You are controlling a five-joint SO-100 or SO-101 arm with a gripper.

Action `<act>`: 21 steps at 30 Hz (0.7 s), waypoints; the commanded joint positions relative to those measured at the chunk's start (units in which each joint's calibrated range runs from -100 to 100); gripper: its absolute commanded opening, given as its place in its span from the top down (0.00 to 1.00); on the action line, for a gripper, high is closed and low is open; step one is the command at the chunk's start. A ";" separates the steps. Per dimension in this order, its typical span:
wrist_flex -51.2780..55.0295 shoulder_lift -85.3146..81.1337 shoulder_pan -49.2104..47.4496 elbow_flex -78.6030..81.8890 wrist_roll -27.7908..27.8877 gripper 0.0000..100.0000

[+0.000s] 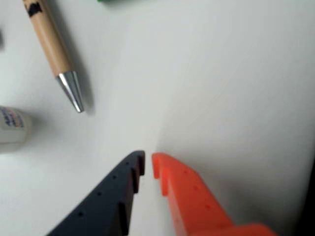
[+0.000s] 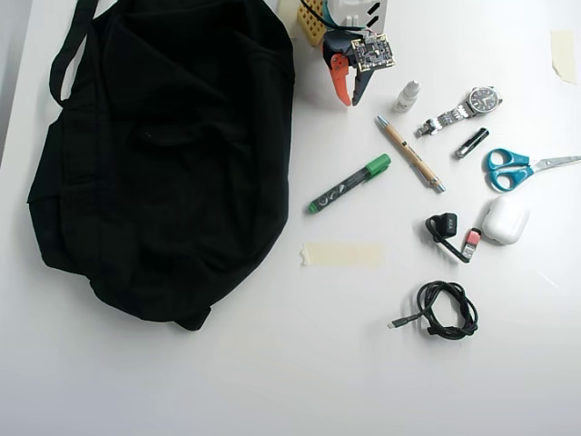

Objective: Put the whiteboard marker into the black bag

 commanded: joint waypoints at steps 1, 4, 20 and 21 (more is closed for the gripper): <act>0.28 0.16 -0.28 -3.14 0.38 0.98; 3.38 0.57 1.82 -7.90 2.11 0.98; 3.04 22.23 12.59 -32.16 5.52 0.93; 3.04 27.54 13.11 -36.47 5.57 0.93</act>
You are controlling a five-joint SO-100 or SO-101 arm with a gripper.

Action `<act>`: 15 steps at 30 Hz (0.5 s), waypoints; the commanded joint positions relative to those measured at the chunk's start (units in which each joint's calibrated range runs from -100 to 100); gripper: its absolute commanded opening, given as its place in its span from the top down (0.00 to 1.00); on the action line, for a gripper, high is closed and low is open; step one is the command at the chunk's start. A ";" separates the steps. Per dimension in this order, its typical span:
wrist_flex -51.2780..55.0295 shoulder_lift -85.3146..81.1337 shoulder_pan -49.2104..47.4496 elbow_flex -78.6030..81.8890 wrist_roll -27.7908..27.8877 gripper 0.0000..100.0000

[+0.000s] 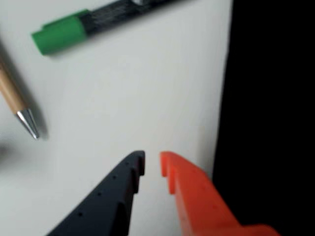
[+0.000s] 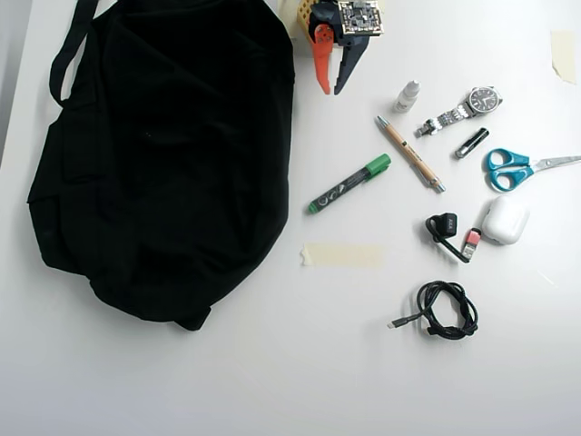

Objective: Put the whiteboard marker into the black bag

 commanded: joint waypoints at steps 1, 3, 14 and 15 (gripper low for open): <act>-0.71 18.09 1.59 -16.31 0.42 0.93; -0.71 28.38 1.59 -24.48 -0.73 0.93; -14.75 49.79 -1.18 -42.09 -25.48 0.95; -16.04 49.79 -1.18 -41.73 -28.58 0.95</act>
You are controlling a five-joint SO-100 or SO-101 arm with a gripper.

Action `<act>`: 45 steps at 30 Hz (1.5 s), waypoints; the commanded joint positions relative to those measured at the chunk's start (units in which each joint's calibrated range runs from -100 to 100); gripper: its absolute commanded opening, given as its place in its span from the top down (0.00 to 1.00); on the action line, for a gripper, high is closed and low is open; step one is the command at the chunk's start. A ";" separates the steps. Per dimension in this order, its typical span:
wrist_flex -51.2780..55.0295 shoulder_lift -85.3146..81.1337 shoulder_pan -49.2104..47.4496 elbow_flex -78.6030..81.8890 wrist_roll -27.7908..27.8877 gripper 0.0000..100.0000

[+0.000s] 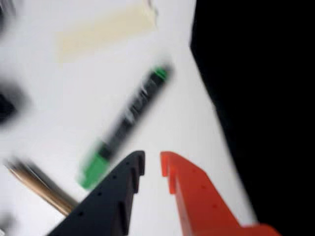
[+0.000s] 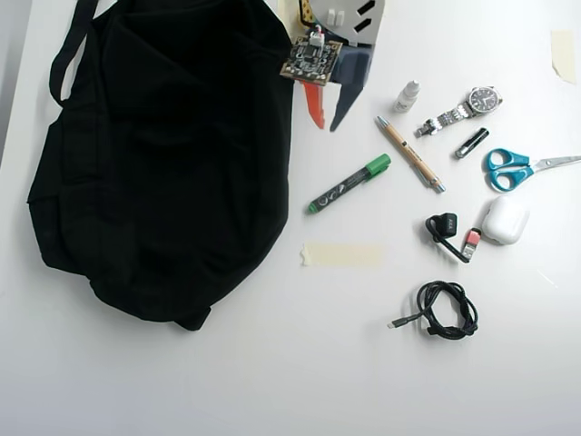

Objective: Put the whiteboard marker into the black bag

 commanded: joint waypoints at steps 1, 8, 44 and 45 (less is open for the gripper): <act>-5.57 0.25 -0.74 -1.96 -11.49 0.95; -4.88 0.25 -3.58 1.27 -18.26 0.91; 4.51 43.07 -13.30 -26.67 -16.21 0.64; 3.99 43.07 -13.23 -26.04 -16.21 0.64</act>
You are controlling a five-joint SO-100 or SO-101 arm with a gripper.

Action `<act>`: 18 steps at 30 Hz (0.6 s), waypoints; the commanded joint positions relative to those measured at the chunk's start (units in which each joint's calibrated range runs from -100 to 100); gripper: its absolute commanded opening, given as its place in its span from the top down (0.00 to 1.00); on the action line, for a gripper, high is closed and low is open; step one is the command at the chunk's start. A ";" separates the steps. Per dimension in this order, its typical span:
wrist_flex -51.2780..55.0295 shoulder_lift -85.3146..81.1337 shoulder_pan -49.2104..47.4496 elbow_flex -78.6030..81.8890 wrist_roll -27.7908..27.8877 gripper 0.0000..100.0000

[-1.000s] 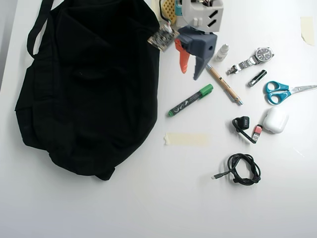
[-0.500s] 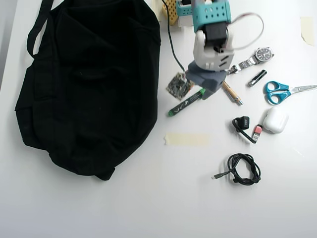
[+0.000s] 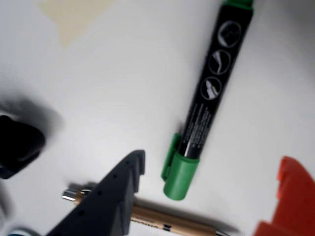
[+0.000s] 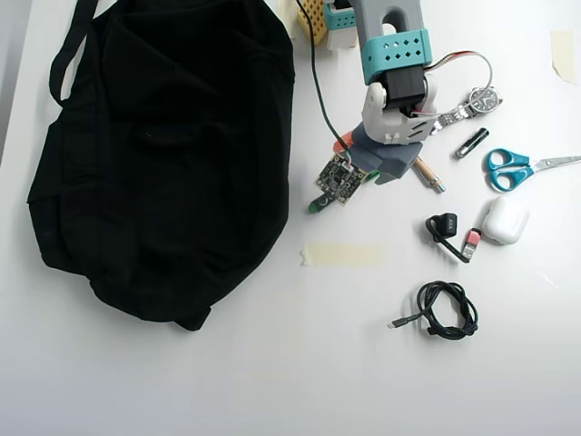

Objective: Put the whiteboard marker into the black bag

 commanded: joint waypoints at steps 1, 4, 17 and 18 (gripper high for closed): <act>-1.99 -0.30 -0.24 1.04 0.35 0.64; -6.64 -0.30 -0.24 4.45 0.03 0.64; -17.92 5.26 0.36 13.35 -0.23 0.64; -17.92 5.84 0.36 13.35 -0.23 0.64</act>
